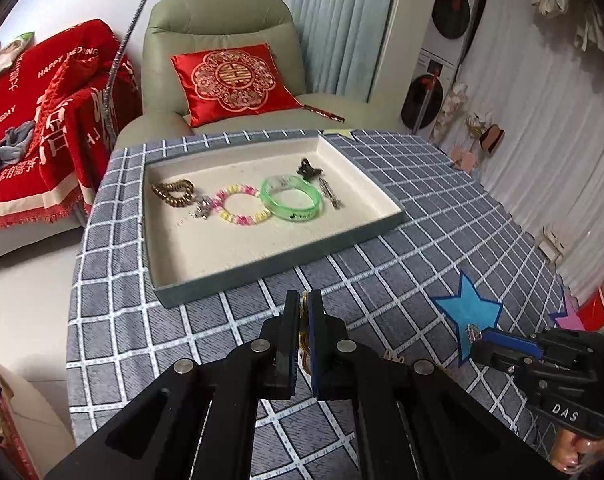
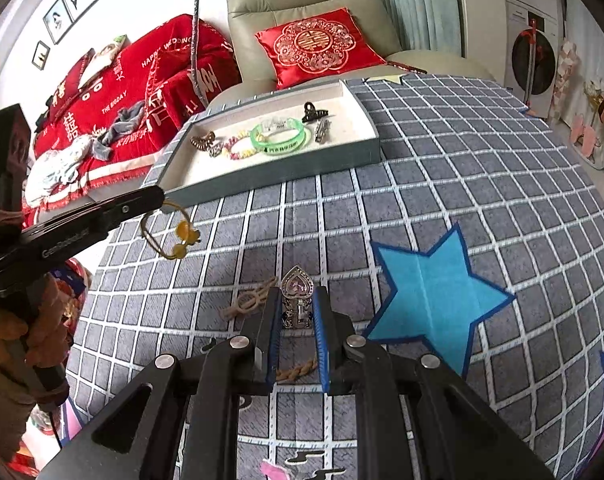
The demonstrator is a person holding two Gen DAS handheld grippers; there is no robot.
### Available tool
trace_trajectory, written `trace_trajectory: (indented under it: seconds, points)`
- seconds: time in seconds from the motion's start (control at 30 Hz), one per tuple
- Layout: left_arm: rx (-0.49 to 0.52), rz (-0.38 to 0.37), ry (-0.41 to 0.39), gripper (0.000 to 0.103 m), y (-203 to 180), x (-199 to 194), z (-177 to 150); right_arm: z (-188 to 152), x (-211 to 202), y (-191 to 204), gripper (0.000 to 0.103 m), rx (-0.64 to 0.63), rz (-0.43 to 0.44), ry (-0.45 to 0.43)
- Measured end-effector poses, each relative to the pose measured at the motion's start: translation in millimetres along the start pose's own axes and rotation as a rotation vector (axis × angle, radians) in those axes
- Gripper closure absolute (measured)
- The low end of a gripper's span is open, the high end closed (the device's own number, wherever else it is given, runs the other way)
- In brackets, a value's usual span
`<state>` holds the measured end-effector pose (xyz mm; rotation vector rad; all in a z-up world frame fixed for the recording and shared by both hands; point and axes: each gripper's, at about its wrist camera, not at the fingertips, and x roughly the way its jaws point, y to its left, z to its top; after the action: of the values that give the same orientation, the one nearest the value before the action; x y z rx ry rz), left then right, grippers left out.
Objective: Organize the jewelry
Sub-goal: 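Carry the yellow hair tie and heart charm over the tray with both tools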
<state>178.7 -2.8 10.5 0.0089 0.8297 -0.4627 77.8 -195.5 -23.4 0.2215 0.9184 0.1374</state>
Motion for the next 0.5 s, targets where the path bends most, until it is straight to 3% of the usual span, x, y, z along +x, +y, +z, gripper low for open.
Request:
trace_trajectory:
  seconds: [0.5]
  points:
    - [-0.050,0.041,-0.071,0.084,26,-2,52,86,6,-1,0.086,-0.011,0.048,-0.058]
